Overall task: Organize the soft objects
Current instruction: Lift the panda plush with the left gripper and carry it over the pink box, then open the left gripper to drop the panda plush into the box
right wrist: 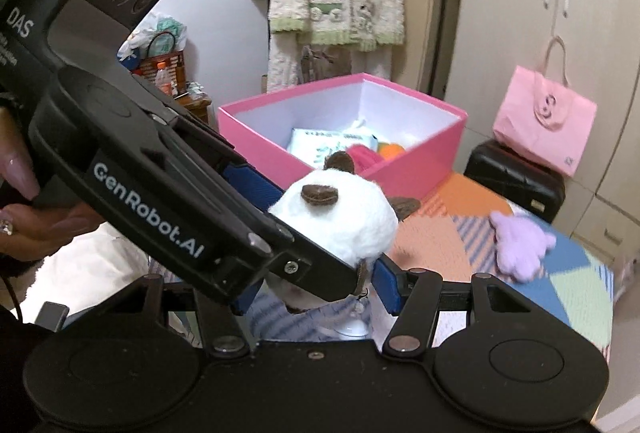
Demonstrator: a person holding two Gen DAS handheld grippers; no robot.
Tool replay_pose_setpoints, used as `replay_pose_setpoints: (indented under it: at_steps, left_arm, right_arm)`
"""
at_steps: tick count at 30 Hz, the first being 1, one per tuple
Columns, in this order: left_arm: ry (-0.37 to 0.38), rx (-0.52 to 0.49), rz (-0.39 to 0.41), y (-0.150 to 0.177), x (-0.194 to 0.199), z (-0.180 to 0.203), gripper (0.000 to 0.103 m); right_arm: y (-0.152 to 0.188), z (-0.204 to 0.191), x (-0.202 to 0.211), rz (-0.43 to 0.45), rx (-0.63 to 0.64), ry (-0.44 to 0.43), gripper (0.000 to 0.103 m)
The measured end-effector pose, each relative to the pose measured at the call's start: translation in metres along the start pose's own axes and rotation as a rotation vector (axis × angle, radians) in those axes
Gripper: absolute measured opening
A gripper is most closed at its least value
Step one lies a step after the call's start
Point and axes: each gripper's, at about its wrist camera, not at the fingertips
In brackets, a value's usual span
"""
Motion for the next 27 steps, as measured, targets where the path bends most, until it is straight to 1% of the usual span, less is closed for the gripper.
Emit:
replay_pose_setpoints:
  at_steps: [3,6,9,12,17,20,22,25,27]
  left_arm:
    - [0.012,-0.002,0.029,-0.004,0.016,-0.009,0.068]
    - [0.01,-0.022,0.085,-0.01,0.033,-0.013,0.068]
    - [-0.013,-0.027,0.154,-0.02,0.044,-0.021,0.067]
    - [-0.038,-0.009,0.197,-0.034,0.046,-0.034,0.067]
    - [-0.061,0.039,0.212,-0.067,0.043,-0.06,0.066]
    - [-0.028,0.084,0.199,-0.082,0.037,-0.073,0.066]
    - [-0.039,0.091,0.21,-0.089,0.033,-0.078,0.066]
    - [-0.076,0.09,0.244,-0.094,0.028,-0.084,0.066]
    - [-0.098,0.096,0.247,-0.101,0.022,-0.09,0.066]
  right_arm:
    - [-0.016,-0.002,0.002,0.006,0.009,-0.016,0.064]
    - [-0.033,-0.002,0.005,0.042,0.013,-0.02,0.064]
    - [-0.049,-0.009,0.004,0.102,0.071,0.01,0.064]
    - [-0.065,-0.006,-0.007,0.136,0.093,0.017,0.064]
    - [-0.09,0.016,-0.03,0.201,0.123,0.033,0.064]
    - [-0.098,0.022,-0.042,0.267,0.137,0.087,0.064]
    - [-0.101,0.024,-0.046,0.302,0.154,0.11,0.064]
    - [-0.107,0.035,-0.058,0.304,0.132,0.096,0.064]
    - [-0.111,0.042,-0.07,0.283,0.114,0.084,0.064]
Point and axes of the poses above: each gripper's, at about its wrist camera, not at the fingertips, and x roughly against the way its jaws point, z to its right, y to its underside, and after that the axes turned 10 degrees about x, right-handed
